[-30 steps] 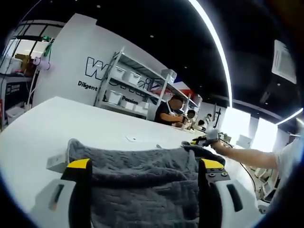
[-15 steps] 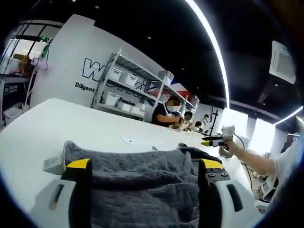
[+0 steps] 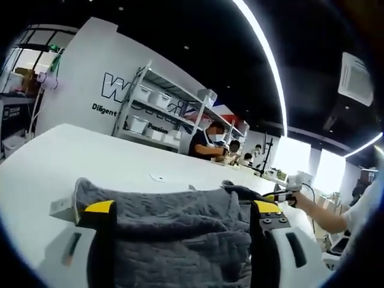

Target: Fold the towel on the table until its edges align and the towel forms a compact rectangular stack.

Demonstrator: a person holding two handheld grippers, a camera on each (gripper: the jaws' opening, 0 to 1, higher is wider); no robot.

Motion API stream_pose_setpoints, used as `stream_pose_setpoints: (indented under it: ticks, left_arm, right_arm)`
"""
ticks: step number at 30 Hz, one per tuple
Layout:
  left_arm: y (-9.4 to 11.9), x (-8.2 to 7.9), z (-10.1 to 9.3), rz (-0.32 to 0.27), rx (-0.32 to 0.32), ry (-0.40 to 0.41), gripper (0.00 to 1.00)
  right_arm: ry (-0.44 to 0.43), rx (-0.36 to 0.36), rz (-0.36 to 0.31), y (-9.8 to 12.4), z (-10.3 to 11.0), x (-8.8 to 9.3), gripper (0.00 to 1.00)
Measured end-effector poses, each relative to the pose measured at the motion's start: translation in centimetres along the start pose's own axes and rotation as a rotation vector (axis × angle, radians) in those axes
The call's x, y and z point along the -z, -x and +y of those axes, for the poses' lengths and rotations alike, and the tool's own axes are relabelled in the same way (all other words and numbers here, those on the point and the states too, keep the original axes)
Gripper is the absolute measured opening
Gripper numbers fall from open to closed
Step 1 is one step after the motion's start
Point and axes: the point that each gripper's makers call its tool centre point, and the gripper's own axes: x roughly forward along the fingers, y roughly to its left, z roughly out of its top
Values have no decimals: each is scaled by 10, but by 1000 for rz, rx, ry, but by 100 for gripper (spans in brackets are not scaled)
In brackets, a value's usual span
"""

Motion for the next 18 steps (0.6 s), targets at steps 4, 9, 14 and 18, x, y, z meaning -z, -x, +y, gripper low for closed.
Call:
stream_pose_setpoints:
  ticks: [4,9,14,18]
  left_arm:
    - [1,0,3,-3,-4,3,96]
    - [2,-1,5,-9,-8,8,96]
    - [1,-1,5,-8,-6,7,96]
    - [1,-2,4,-8,-8,5,96]
  right_arm:
    - [-18,-33,-1,-6,3,0,11]
    - [72,3,-26,-3,3,-6,4]
    - [183,137,-77,25,-5,-24,4]
    - [303,257,-111,58,-15,-42,4]
